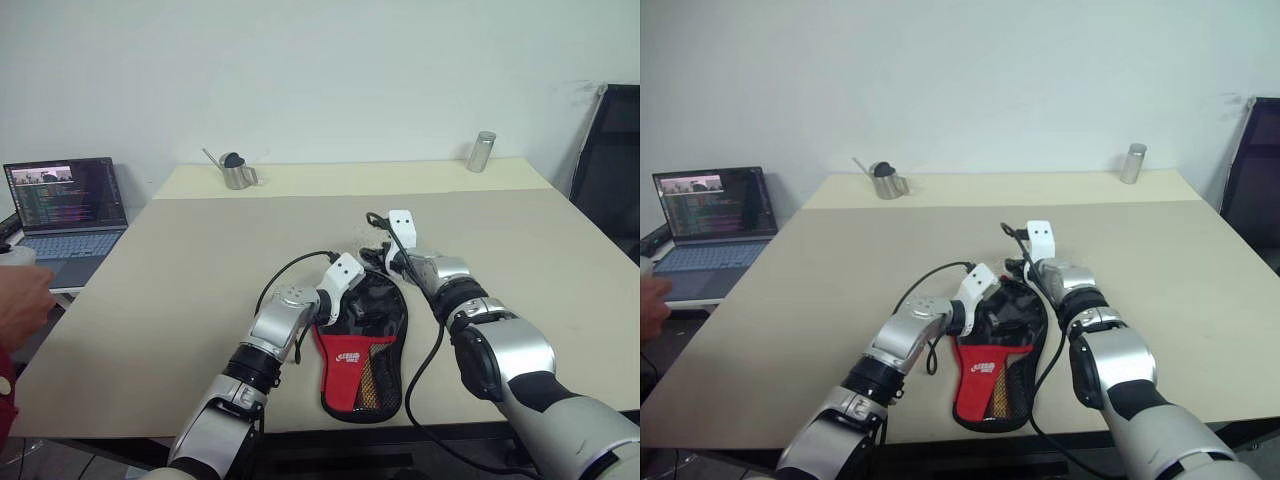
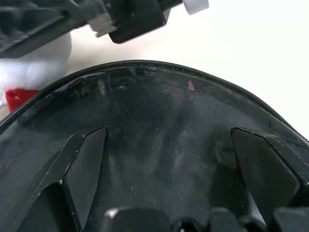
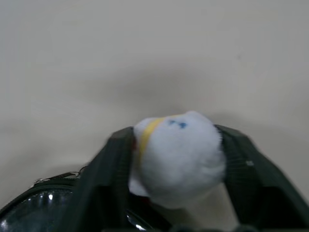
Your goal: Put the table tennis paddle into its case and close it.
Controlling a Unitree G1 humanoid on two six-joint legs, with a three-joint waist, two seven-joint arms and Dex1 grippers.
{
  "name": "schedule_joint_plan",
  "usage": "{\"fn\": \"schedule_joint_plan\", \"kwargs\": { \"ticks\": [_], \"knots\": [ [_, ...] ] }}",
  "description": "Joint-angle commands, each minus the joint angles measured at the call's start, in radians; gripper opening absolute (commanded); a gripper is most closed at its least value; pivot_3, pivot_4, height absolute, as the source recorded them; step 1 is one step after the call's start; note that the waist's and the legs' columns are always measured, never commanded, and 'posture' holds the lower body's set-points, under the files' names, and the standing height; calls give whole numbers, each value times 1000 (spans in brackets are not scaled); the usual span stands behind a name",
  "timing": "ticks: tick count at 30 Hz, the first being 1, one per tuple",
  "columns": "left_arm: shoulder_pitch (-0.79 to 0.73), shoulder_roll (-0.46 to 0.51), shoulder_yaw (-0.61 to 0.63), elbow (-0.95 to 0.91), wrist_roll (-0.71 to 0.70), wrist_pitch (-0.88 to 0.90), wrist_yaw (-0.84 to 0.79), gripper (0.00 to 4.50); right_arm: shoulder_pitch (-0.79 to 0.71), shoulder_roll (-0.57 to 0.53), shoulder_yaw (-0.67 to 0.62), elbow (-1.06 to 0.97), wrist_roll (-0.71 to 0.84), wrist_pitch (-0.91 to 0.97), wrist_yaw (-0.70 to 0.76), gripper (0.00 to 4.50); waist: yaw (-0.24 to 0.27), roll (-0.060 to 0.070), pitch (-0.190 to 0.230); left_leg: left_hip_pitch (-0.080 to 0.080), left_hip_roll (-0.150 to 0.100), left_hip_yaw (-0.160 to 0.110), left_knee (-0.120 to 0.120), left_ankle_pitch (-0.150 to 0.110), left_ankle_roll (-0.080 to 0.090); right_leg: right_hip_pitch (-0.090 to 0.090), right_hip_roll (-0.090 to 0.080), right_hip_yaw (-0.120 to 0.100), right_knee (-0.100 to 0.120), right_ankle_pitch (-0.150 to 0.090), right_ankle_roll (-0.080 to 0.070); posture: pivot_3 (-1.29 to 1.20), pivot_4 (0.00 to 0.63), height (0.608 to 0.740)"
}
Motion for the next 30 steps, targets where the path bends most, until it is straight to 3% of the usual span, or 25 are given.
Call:
{"fn": "schedule_joint_plan", "kwargs": {
  "ticks": [1, 5, 7, 15, 23, 30],
  "knots": [
    [13, -5, -16, 64, 9, 41, 13, 4500, -3, 10, -11, -9, -1, -30, -8, 1335, 0, 0, 0, 0, 0, 0, 0, 0, 0, 0, 0, 0, 0, 0, 0, 0, 150, 740],
    [1, -11, -13, 86, 9, 35, 21, 4500, -2, -2, -2, -21, -12, -38, -16, 266, 0, 0, 0, 0, 0, -1, 0, 0, 0, 0, 0, -1, 1, 0, 0, 0, 150, 740],
    [-4, -18, -5, 97, 3, 34, 23, 4500, -5, -15, 1, -28, -18, -41, -16, 103, 0, 0, 0, 0, 0, -1, 0, 0, 0, 0, 0, -1, 1, 0, 0, 0, 150, 740],
    [-21, -26, -7, 139, 4, 15, 31, 4500, -16, -117, 21, -50, -71, -57, -31, 84, 6, 0, 0, 0, -1, -1, 0, 0, 0, 1, 0, -2, 0, 0, 0, 0, 150, 740],
    [-60, -27, -18, 211, 15, -26, 19, 4500, 44, -205, 124, -131, -157, -45, 72, 74, 8, 0, 0, 0, 0, -1, 0, 0, 0, 1, 0, -2, 0, 0, 0, 0, 150, 740],
    [-72, -32, -26, 237, 25, -40, 16, 4500, 214, -354, 233, -478, -204, 105, 279, 70, 25, 0, 0, -2, 0, -3, 0, 0, 0, 1, 0, -4, -2, 0, 0, 0, 150, 740]
  ]
}}
